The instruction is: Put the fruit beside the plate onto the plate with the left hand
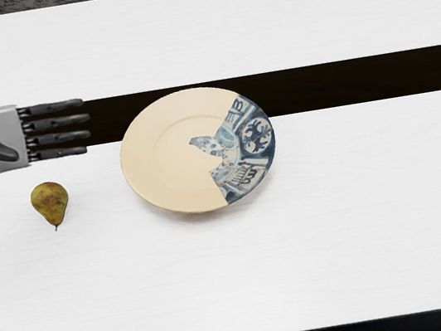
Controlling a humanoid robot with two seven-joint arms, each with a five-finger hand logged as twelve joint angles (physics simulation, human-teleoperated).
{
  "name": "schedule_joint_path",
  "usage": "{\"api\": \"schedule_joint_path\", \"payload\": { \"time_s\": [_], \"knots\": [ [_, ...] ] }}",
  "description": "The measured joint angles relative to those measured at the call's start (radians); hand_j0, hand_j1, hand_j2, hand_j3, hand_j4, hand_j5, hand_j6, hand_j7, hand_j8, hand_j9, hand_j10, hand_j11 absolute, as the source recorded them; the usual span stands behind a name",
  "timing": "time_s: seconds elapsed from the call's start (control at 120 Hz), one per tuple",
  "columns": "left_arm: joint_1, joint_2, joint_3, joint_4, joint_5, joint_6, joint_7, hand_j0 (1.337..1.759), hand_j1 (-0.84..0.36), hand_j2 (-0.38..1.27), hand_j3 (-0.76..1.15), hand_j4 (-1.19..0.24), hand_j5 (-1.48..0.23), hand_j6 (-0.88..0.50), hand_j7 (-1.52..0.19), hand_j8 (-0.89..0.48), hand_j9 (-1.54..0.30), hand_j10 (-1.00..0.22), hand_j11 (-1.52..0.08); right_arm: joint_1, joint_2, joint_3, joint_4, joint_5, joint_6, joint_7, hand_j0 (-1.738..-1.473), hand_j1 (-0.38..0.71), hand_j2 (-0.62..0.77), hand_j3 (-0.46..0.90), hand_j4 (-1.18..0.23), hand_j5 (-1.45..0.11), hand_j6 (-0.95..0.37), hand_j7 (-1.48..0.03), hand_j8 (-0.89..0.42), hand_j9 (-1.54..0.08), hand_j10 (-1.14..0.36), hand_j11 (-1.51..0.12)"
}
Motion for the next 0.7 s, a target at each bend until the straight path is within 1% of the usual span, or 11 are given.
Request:
{"api": "schedule_joint_path", "payload": {
  "time_s": [0.217, 0.367, 0.408, 0.442, 0.508, 0.7],
  "knots": [
    [-0.018, 0.002, -0.002, -0.016, 0.002, 0.000, 0.000, 1.658, 0.33, 0.00, 0.00, -0.01, -0.02, -0.01, -0.02, -0.01, -0.02, -0.01, -0.02, 0.002, 0.000, -0.001, 0.000, 0.000, -0.001, 0.000, -1.658, -0.35, 0.00, 0.00, 0.00, 0.00, 0.00, 0.00, 0.00, 0.00, 0.00, 0.00],
    [-0.020, 0.003, -0.015, -0.020, 0.027, 0.000, 0.000, 1.658, 0.33, 0.00, 0.00, -0.01, -0.02, -0.01, -0.02, -0.01, -0.02, -0.01, -0.02, 0.006, 0.000, 0.000, 0.000, 0.000, -0.001, 0.000, -1.658, -0.35, 0.00, 0.00, 0.00, 0.00, 0.00, 0.00, 0.00, 0.00, 0.00, 0.00],
    [-0.031, 0.001, -0.021, -0.020, 0.043, 0.000, 0.000, 1.658, 0.33, 0.00, 0.00, -0.01, -0.02, -0.01, -0.02, -0.01, -0.02, -0.01, -0.02, 0.006, 0.000, 0.000, 0.000, 0.000, -0.001, 0.000, -1.658, -0.35, 0.00, 0.00, 0.00, 0.00, 0.00, 0.00, 0.00, 0.00, 0.00, 0.00],
    [-0.045, -0.001, -0.030, -0.021, 0.075, 0.000, 0.000, 1.658, 0.32, 0.00, 0.00, -0.01, -0.02, -0.01, -0.02, -0.01, -0.02, -0.01, -0.02, 0.006, 0.000, 0.000, 0.000, 0.000, -0.001, 0.000, -1.658, -0.35, 0.00, 0.00, 0.00, 0.00, 0.00, 0.00, 0.00, 0.00, 0.00, 0.00],
    [-0.046, -0.011, -0.066, -0.035, 0.180, 0.000, 0.000, 1.658, 0.32, 0.00, 0.00, -0.01, -0.02, -0.01, -0.02, -0.01, -0.02, -0.02, -0.03, 0.007, 0.000, -0.001, 0.000, 0.000, -0.001, -0.001, -1.658, -0.35, 0.00, 0.00, 0.00, 0.00, 0.00, 0.00, 0.00, 0.00, 0.00, 0.00],
    [-0.049, -0.020, -0.149, -0.127, 0.513, 0.000, 0.000, 1.658, 0.32, 0.00, 0.00, -0.02, -0.03, -0.02, -0.03, -0.02, -0.03, -0.02, -0.03, 0.007, 0.000, -0.001, 0.000, 0.000, -0.001, 0.000, -1.658, -0.35, 0.00, 0.00, 0.00, 0.00, 0.00, 0.00, 0.00, 0.00, 0.00, 0.00]
  ]
}}
